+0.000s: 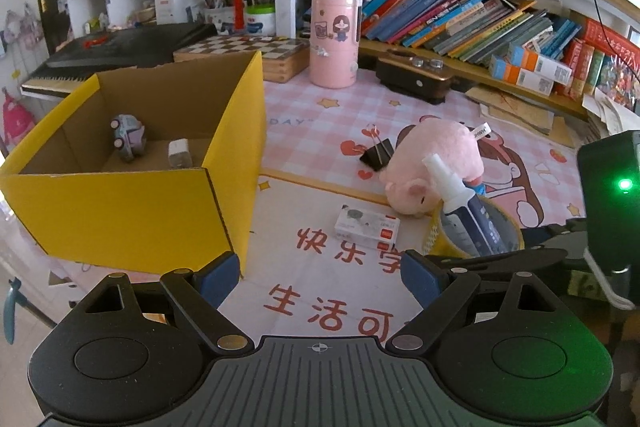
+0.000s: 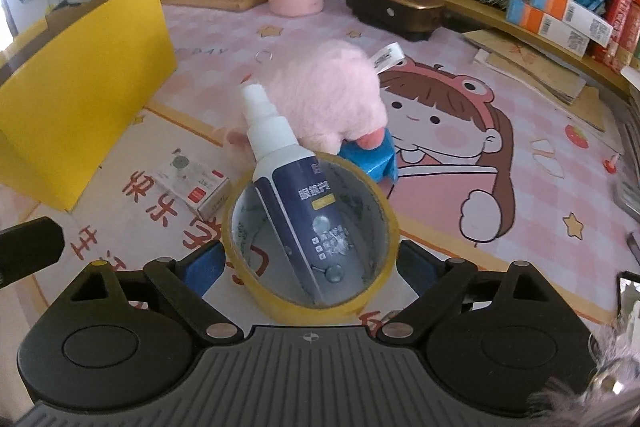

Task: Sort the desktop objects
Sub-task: 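Move the right tool toward the yellow tape roll with spray bottle, then close the right tool on the tape roll and lift it off the bottle, then grasp the white spray bottle with the left tool while the right tool holds the tape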

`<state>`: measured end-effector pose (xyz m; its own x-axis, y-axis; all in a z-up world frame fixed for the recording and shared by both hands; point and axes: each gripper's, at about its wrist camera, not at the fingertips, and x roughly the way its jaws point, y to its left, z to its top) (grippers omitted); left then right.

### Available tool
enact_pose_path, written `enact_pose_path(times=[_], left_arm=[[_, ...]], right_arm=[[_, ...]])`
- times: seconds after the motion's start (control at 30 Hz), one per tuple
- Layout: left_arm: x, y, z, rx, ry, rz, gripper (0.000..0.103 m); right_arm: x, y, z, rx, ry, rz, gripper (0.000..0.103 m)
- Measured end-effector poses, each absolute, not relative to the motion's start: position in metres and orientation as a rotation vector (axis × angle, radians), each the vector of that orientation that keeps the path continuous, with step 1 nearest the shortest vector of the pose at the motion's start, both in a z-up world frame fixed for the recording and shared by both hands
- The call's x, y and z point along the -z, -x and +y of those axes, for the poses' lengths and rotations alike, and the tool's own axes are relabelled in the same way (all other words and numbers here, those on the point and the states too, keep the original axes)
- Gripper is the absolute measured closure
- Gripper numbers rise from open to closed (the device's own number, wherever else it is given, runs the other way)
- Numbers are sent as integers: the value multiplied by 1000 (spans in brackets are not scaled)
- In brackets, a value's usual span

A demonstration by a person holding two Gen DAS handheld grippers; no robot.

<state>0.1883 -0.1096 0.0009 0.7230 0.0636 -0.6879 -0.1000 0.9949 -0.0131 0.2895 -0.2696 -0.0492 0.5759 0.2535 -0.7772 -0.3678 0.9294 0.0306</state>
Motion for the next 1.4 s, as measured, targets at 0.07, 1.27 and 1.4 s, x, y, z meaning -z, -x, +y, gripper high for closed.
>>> enact_pose_path(times=[0.07,1.27,1.4], left_arm=[[-1,-188,-110,-93,51,759,13],[1,-200,-172,165,13,745,13],[3,-204,-187,221,-4,752,13]], right_arm=[[51,-290,-268,-366,152,884,14],[-47,-228,-367,-192,-117,543,21],[-44,-221,-386,-108,-134,563,21]])
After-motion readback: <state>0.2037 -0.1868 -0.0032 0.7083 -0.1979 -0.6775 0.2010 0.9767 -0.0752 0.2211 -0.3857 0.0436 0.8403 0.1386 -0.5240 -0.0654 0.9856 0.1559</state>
